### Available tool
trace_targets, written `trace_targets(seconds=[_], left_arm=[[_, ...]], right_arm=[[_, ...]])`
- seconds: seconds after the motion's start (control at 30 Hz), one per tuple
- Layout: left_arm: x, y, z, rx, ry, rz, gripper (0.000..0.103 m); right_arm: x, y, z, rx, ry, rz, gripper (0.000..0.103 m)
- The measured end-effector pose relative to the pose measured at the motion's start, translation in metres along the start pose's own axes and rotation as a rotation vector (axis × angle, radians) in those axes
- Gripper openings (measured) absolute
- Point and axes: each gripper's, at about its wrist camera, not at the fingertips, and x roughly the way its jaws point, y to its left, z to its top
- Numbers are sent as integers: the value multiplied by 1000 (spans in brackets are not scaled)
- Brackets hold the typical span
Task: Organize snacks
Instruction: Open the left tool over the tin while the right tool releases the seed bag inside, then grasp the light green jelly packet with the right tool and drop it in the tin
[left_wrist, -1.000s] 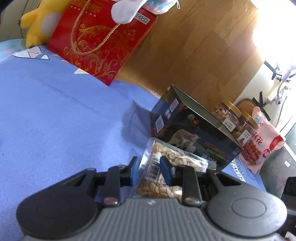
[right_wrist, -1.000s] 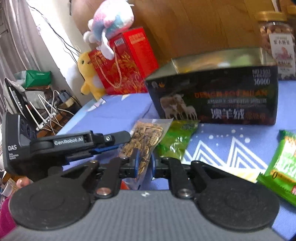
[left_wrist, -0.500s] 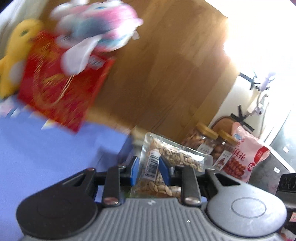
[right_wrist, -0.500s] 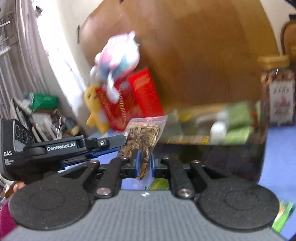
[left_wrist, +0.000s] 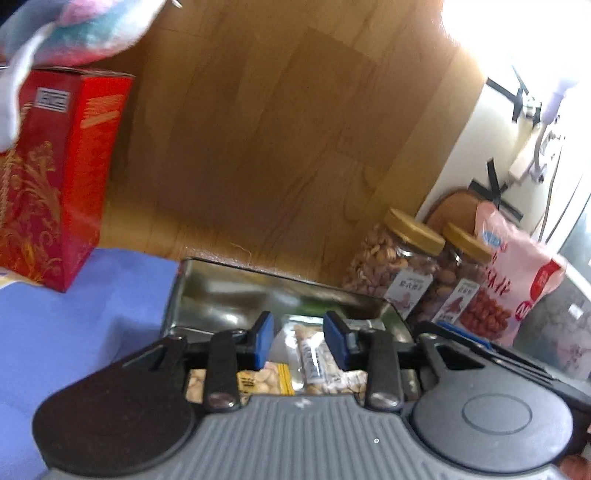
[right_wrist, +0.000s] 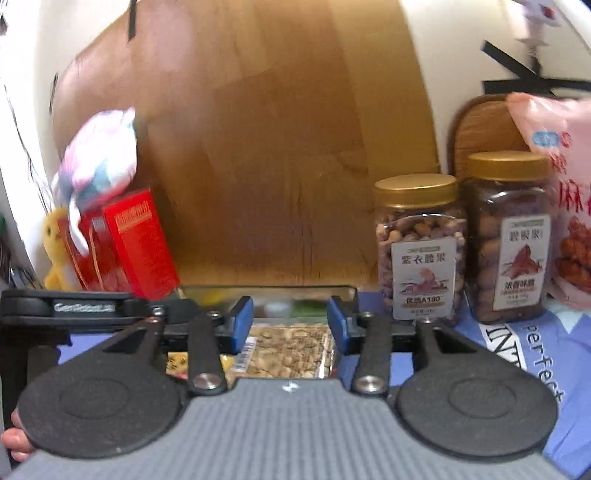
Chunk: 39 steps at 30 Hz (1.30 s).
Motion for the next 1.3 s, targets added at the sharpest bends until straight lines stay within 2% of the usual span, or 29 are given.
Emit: trace_targets(seconds=[0.13,0.2,0.27,0.37,0.5,0.6,0.7,0.73,0.77,0.83,0.87,1.0,1.13,1.3], left_arm=[[-31,2,1,31,-23,31,33],[-49,6,-3,47,-20,29,43],[-65,13,-12,59,1,46,44],[-72,30,-30,27,65,66,44],[-61,59,-52,-113,179,8,44],[-52,69,-66,-179,232,-61,44],[-40,68,-78,-190,259,-67,43],[-42,67,-82,-183,243,-71,42],[-43,66,-85,-179,227,-67,41],[-47,68,-89,-197,214,-64,32],[-49,71,-91,-211,210,-57,27],[-60,75,-95,-248,192,-57,26],[-77,60,-75,-203,134,-68,25],[-81,32,-26,-96,44,-106,26]], right_arm=[[-22,-7,-4,50,-22,48,48],[-33,-3,-8,54,0,116,48],[-38,4,-16,34,60,205,48],[-29,15,-38,55,207,276,48],[4,20,-63,173,381,295,46],[18,24,-75,224,428,283,46],[22,29,-79,258,419,297,43],[24,32,-81,261,423,292,35],[25,37,-81,256,429,293,32],[23,41,-82,242,422,287,28],[24,42,-83,249,428,294,20],[17,51,-88,243,409,302,16],[3,60,-71,212,338,306,16],[-11,59,-24,157,181,300,16]])
